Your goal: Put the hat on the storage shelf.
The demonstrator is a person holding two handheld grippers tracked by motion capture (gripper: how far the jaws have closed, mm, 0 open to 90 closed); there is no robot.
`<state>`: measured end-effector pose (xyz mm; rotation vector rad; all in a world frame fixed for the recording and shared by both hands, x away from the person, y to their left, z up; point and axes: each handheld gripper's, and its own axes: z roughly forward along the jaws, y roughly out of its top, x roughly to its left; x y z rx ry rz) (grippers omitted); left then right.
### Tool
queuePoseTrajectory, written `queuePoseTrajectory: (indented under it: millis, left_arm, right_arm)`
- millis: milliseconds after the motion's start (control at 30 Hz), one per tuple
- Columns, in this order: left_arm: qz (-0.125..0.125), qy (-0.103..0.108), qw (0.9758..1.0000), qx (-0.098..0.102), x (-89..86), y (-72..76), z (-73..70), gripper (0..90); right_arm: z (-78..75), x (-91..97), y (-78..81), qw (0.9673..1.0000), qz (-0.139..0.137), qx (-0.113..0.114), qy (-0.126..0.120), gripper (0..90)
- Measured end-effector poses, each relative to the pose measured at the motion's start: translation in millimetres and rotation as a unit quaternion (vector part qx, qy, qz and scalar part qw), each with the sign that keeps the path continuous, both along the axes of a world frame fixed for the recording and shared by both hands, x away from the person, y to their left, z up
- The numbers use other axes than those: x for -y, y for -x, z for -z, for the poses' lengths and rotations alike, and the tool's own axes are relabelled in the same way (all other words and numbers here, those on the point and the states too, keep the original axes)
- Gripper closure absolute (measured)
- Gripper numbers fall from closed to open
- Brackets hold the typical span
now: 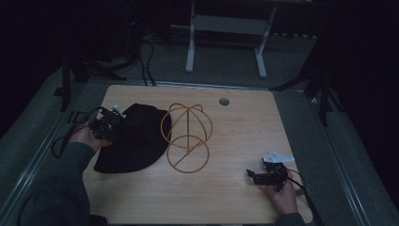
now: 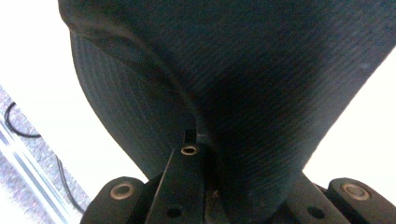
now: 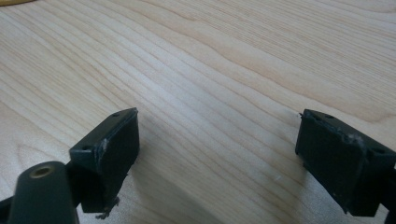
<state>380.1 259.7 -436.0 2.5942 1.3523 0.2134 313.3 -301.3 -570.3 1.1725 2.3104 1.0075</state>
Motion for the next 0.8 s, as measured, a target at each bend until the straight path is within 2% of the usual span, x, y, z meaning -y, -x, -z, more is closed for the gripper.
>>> queuePoseTrajectory:
  millis: [533, 800]
  left_arm:
    - [0.013, 0.011, 0.9987, 0.047, -7.2, 9.3, -27.2, 88.3]
    - [0.009, 0.029, 0.9975, 0.063, -16.3, 11.6, -39.7, 88.3]
  right_arm:
    - [0.0, 0.0, 0.0, 1.0000, 0.000, 0.000, 0.000, 13.5]
    - [0.0, 0.0, 0.0, 1.0000, 0.000, 0.000, 0.000, 13.5]
